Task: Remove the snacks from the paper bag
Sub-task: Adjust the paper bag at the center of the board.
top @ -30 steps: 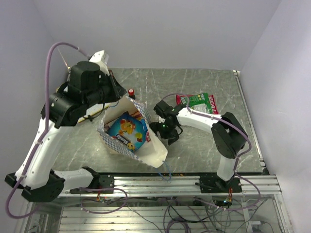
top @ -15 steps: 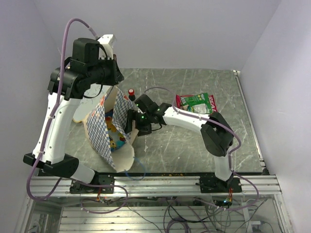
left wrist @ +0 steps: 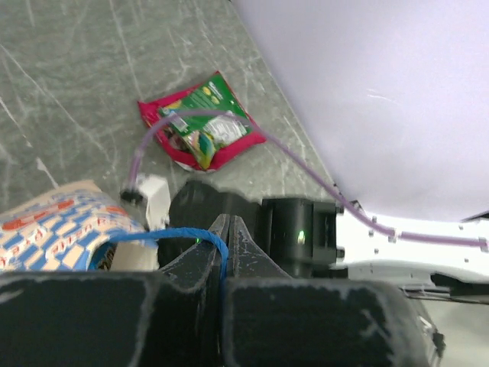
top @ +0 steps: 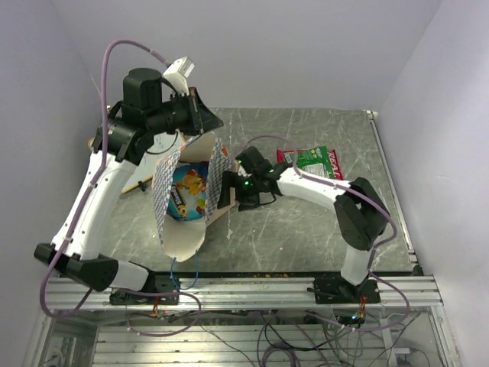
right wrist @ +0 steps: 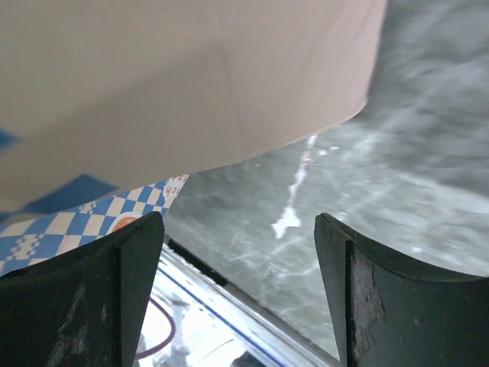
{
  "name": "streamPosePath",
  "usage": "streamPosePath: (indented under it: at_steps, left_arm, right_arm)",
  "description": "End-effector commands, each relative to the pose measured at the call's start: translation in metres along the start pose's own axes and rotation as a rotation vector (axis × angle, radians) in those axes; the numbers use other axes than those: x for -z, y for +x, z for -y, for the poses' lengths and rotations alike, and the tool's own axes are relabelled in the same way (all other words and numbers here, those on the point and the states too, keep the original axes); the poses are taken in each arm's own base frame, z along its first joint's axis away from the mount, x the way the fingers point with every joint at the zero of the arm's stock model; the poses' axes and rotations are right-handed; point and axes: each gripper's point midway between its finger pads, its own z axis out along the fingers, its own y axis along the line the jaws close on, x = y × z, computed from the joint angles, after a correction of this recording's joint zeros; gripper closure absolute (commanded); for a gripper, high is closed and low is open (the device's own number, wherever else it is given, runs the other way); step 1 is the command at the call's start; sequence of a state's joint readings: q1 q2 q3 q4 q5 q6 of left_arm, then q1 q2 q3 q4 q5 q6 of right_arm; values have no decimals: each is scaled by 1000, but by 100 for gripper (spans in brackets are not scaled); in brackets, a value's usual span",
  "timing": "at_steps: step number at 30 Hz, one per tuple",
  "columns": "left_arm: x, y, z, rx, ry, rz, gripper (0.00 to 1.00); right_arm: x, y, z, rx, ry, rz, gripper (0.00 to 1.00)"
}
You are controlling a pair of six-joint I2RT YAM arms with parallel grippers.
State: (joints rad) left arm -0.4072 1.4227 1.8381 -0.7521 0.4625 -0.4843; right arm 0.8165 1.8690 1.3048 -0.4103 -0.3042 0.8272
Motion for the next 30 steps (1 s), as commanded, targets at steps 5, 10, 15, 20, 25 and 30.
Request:
streamPosePath:
  at_steps: [5,10,15,20,25,30]
  left_arm:
    - [67,10,54,92,179,170,93]
    - [79,33,45,217,139,165,93]
    - [83,41,45,273,148,162,93]
    - [79,38,45,267,128,122,93]
    - [82,35,42,293,76,114,93]
    - [85,30,43,416,76,162,93]
  right_arm:
    - [69,-49,67,184,123,151,19]
    - [118,-74,106,300,265,241,17]
    - [169,-88,96,378,308,388,16]
    - [222,-84,25,562,103,551,17]
    - [237,-29,-61,882,-112,621,17]
    - [224,31,-121,1016,-350,564,18]
